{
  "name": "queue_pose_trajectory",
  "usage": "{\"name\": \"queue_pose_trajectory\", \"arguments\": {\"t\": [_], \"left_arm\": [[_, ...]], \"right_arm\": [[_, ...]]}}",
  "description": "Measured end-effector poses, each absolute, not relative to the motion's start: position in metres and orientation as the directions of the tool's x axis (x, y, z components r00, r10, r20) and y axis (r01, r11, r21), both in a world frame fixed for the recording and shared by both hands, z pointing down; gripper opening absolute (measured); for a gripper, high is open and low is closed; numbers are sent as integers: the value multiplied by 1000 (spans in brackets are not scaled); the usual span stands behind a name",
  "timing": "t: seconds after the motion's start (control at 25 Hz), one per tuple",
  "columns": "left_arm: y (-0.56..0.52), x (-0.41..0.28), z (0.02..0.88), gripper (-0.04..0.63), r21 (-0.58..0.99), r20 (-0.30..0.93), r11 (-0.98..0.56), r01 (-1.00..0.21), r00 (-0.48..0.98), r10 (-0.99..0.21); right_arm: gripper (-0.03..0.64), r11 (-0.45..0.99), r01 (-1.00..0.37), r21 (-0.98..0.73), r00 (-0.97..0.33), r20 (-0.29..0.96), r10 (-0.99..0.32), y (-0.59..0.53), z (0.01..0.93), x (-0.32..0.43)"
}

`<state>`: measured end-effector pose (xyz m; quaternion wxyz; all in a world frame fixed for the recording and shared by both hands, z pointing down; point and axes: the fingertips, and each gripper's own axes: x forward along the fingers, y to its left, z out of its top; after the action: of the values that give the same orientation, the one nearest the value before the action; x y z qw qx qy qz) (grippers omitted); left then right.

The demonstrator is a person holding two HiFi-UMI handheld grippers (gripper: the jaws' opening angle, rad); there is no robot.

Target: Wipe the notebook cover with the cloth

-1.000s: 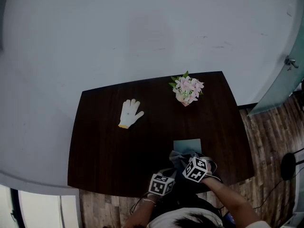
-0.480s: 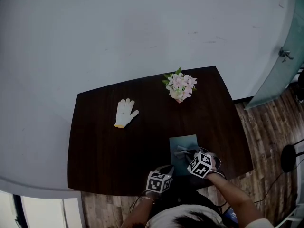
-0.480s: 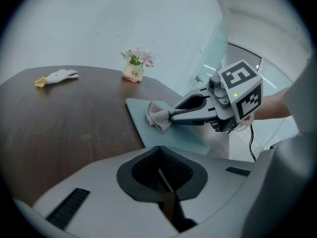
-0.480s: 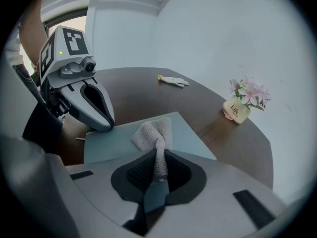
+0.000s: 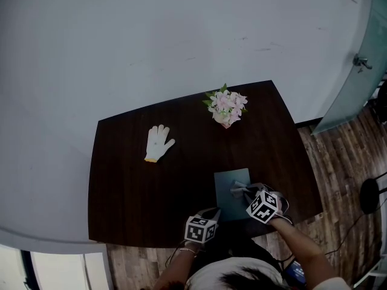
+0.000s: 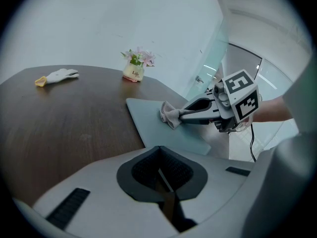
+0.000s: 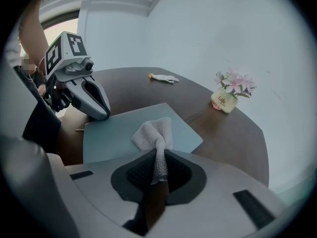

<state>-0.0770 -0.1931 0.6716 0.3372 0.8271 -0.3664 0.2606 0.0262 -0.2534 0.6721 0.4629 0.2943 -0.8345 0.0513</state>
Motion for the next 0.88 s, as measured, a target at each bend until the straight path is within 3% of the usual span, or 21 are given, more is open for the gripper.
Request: {"name": "queue_pose_trajectory", "arguments": {"t": [0.48,0.72,0.88], "left_arm": [[-192,-75,672,18,365,678,-505,-782,595,-432],[-191,-76,671,18,366,670,-508,-780,600,-437],[-189,-76,671,18,362,668,-502,-786,594,-448]], "right_arm": [[41,750,-645,145,-371,798,-474,-249,675,63],[41,656,-753,57,-424,720,-549,-253,653,68],[41,658,-752,39,-468,671,-575,-254,636,54]]}}
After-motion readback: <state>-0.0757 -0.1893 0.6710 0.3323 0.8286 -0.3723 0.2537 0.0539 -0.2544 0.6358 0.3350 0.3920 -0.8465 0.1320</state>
